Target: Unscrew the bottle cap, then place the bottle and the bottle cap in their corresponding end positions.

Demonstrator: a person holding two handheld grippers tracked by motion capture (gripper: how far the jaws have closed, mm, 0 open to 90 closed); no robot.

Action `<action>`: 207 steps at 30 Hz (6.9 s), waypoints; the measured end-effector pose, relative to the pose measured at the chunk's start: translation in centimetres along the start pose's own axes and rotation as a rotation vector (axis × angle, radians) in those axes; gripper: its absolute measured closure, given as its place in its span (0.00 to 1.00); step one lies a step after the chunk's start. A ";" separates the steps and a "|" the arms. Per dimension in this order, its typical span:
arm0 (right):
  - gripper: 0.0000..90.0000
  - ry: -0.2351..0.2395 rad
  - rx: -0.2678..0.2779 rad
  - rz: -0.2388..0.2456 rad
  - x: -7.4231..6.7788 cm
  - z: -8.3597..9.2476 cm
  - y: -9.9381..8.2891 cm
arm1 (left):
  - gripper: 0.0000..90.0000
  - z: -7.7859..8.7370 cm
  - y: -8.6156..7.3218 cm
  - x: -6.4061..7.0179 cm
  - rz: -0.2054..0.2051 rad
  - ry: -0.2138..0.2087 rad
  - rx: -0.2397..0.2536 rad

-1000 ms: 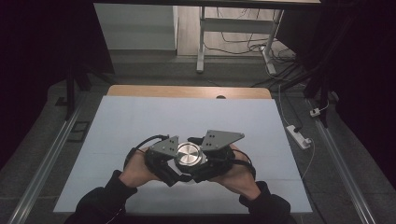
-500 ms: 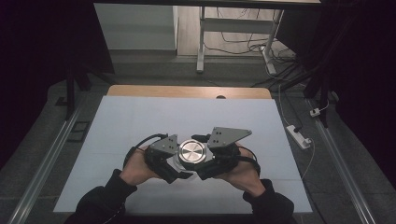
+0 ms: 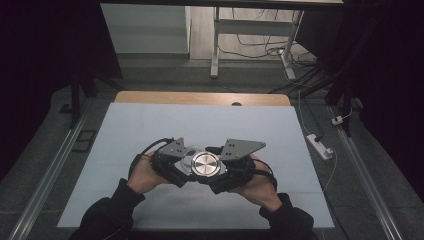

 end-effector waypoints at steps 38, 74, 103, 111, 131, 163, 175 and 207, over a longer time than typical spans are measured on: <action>0.22 0.034 -0.019 -0.010 -1.4 -3.0 -4.5 | 0.17 -1.9 -0.6 -4.0 0.034 0.099 0.011; 0.22 0.016 -0.140 -0.037 0.2 -9.2 -11.1 | 0.17 -6.7 -2.1 -9.7 0.109 0.167 0.007; 0.21 0.002 -0.254 -0.027 1.1 -11.1 -13.2 | 0.16 -9.2 -3.7 -10.6 0.180 0.131 0.004; 0.15 -0.012 -0.227 -0.076 1.4 -10.3 -12.9 | 0.12 -8.8 -4.0 -10.8 0.217 0.107 0.021; 0.08 -0.040 -0.156 -0.135 1.9 -7.3 -11.5 | 0.02 -4.7 -4.8 -9.1 0.271 0.111 0.043; 0.04 -0.115 -0.155 -0.160 2.4 -4.1 -11.5 | 0.00 -0.9 -6.9 -3.0 0.287 -0.009 0.125; 0.01 -0.163 -0.141 -0.177 2.5 -2.1 -12.0 | 0.00 0.9 -8.6 -0.8 0.279 0.013 0.070; 0.00 -0.311 -0.163 -0.228 2.4 4.5 -14.9 | 0.00 7.5 -14.9 3.1 0.439 0.140 0.093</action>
Point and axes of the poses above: each handheld gripper's, and its own axes: z roughly backward along the jaws, y roughly out of its top, x roughly to its right, the point moved 1 cm from there along -z, roughly forward along the jaws
